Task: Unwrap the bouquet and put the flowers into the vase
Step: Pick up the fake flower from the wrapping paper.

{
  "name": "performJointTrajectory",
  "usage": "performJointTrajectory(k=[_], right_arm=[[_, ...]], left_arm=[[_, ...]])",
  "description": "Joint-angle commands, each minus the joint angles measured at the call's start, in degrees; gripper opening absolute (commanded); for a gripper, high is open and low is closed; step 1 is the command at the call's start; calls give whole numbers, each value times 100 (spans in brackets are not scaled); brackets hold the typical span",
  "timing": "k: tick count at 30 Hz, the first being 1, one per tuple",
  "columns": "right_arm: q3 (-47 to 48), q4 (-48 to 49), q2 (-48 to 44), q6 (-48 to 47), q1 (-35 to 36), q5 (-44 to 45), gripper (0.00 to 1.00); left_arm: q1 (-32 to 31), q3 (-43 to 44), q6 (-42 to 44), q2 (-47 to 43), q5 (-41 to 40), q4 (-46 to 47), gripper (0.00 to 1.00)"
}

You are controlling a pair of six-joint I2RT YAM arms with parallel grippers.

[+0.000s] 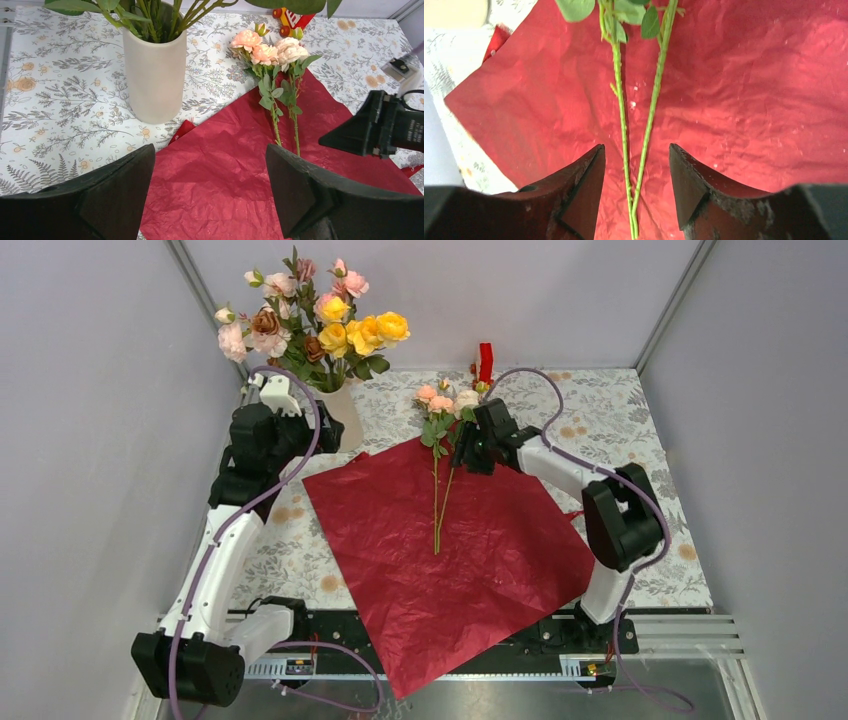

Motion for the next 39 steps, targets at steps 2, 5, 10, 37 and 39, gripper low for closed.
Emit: performJointTrajectory(k=[2,5,10,37,39], right_arm=[[955,-846,734,-68,152,872,55],[1328,-1131,1091,-154,163,1022,52],[2124,-1878,1628,-463,256,1344,51],[3645,-2834,2948,-577,502,1758,42],[3668,-2834,2976,-565,502,1794,39]], left_arm=[[-7,132,116,-113,-185,88,88],[-5,159,93,-122,-163,62,88],[-4,134,-152,-126,129,141,88],[-9,110,-266,-192,201,137,88],[-9,111,-262,-203,195,131,88]])
